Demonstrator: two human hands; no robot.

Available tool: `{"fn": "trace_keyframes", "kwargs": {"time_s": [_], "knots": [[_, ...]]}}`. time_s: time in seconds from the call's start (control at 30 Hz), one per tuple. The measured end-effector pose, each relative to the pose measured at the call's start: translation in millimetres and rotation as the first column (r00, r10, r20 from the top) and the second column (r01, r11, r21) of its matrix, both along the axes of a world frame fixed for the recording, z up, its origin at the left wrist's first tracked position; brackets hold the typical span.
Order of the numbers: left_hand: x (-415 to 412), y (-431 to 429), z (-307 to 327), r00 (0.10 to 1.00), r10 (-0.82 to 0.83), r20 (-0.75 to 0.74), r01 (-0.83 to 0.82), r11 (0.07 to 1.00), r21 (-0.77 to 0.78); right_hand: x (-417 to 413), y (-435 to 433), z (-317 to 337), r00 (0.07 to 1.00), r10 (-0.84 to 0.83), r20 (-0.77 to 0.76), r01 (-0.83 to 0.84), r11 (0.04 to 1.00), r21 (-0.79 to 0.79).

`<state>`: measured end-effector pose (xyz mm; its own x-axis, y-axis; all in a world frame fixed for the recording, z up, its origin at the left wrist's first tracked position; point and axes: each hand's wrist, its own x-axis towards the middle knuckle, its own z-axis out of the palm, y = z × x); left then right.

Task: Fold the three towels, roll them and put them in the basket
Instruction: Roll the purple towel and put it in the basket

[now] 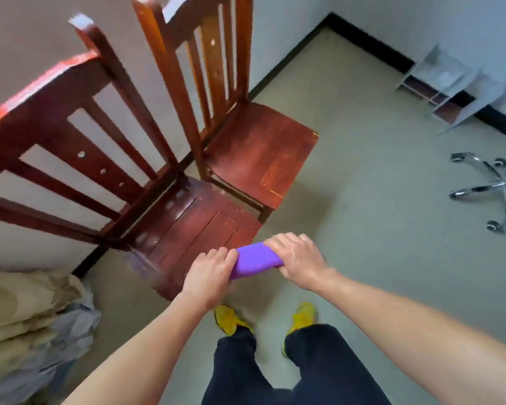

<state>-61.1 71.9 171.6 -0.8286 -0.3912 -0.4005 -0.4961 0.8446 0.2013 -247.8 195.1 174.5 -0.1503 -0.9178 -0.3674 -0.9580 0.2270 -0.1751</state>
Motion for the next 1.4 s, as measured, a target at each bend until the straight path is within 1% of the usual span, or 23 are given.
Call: {"fn": "trace_keyframes", "kwargs": {"time_s": [0.03, 0.07, 0.13, 0.23, 0.3, 0.4, 0.47, 0.57, 0.6, 0.63, 0.7, 0.77, 0.87, 0.9, 0.93, 0.97, 1.03, 1.07, 1.1, 1.2, 1.27, 1.33, 1.4], "knots": [[-12, 10, 10, 0.999, -0.049, -0.024, 0.049, 0.999, -0.015, -11, 15, 11, 0.999, -0.033, -0.011, 0.033, 0.999, -0.004], [-40, 28, 32, 0.99, -0.143, -0.006, 0.143, 0.989, -0.041, -31, 46, 30, 0.994, -0.106, -0.023, 0.105, 0.994, -0.033], [-69, 48, 53, 0.973, -0.228, -0.027, 0.224, 0.969, -0.101, -51, 79, 45, 0.986, -0.161, -0.049, 0.159, 0.986, -0.052], [-126, 97, 82, 0.912, -0.407, -0.05, 0.389, 0.898, -0.206, -86, 155, 70, 0.948, -0.306, -0.085, 0.299, 0.951, -0.083], [-166, 140, 100, 0.868, -0.492, -0.075, 0.461, 0.852, -0.247, -108, 211, 82, 0.917, -0.388, -0.093, 0.381, 0.921, -0.085], [-228, 206, 121, 0.796, -0.596, -0.101, 0.55, 0.784, -0.289, -146, 294, 100, 0.87, -0.474, -0.139, 0.459, 0.879, -0.125], [-272, 262, 136, 0.734, -0.668, -0.127, 0.609, 0.729, -0.313, -171, 360, 115, 0.816, -0.559, -0.146, 0.539, 0.828, -0.153], [-326, 329, 156, 0.665, -0.736, -0.126, 0.673, 0.664, -0.326, -203, 436, 134, 0.742, -0.648, -0.171, 0.626, 0.761, -0.168], [-354, 360, 163, 0.616, -0.778, -0.122, 0.713, 0.616, -0.334, -218, 472, 141, 0.697, -0.695, -0.176, 0.669, 0.719, -0.191], [-366, 372, 168, 0.611, -0.783, -0.118, 0.717, 0.611, -0.336, -225, 484, 146, 0.681, -0.707, -0.19, 0.68, 0.707, -0.195], [-408, 418, 178, 0.555, -0.826, -0.098, 0.754, 0.55, -0.359, -246, 533, 156, 0.612, -0.764, -0.203, 0.737, 0.644, -0.204], [-444, 454, 184, 0.507, -0.858, -0.083, 0.796, 0.503, -0.338, -266, 571, 162, 0.557, -0.803, -0.212, 0.773, 0.595, -0.22], [-500, 508, 185, 0.392, -0.916, -0.081, 0.842, 0.393, -0.368, -295, 624, 164, 0.453, -0.863, -0.223, 0.834, 0.499, -0.235], [-526, 533, 186, 0.341, -0.938, -0.063, 0.867, 0.34, -0.364, -309, 647, 165, 0.411, -0.885, -0.22, 0.855, 0.458, -0.244], [-533, 537, 187, 0.338, -0.938, -0.076, 0.859, 0.34, -0.383, -313, 650, 166, 0.403, -0.887, -0.226, 0.859, 0.451, -0.242], [-566, 571, 186, 0.272, -0.96, -0.065, 0.872, 0.274, -0.405, -330, 681, 164, 0.347, -0.908, -0.235, 0.882, 0.401, -0.248], [-602, 606, 186, 0.214, -0.973, -0.085, 0.892, 0.23, -0.389, -349, 713, 165, 0.281, -0.925, -0.254, 0.897, 0.348, -0.273], [-625, 629, 184, 0.18, -0.98, -0.084, 0.911, 0.198, -0.363, -359, 732, 167, 0.228, -0.939, -0.256, 0.915, 0.297, -0.273], [-650, 656, 180, 0.112, -0.989, -0.094, 0.919, 0.139, -0.369, -369, 756, 167, 0.168, -0.954, -0.246, 0.929, 0.237, -0.284], [-696, 720, 186, -0.013, -0.993, -0.12, 0.929, 0.032, -0.369, -383, 805, 179, 0.052, -0.969, -0.241, 0.944, 0.126, -0.306], [-723, 782, 190, -0.133, -0.983, -0.127, 0.933, -0.081, -0.351, -384, 851, 185, -0.08, -0.97, -0.231, 0.941, 0.003, -0.338], [-737, 829, 195, -0.209, -0.969, -0.133, 0.925, -0.152, -0.349, -381, 883, 190, -0.156, -0.959, -0.235, 0.935, -0.067, -0.347], [-747, 897, 192, -0.33, -0.933, -0.141, 0.896, -0.263, -0.357, -373, 934, 189, -0.259, -0.935, -0.241, 0.921, -0.164, -0.354]]}}
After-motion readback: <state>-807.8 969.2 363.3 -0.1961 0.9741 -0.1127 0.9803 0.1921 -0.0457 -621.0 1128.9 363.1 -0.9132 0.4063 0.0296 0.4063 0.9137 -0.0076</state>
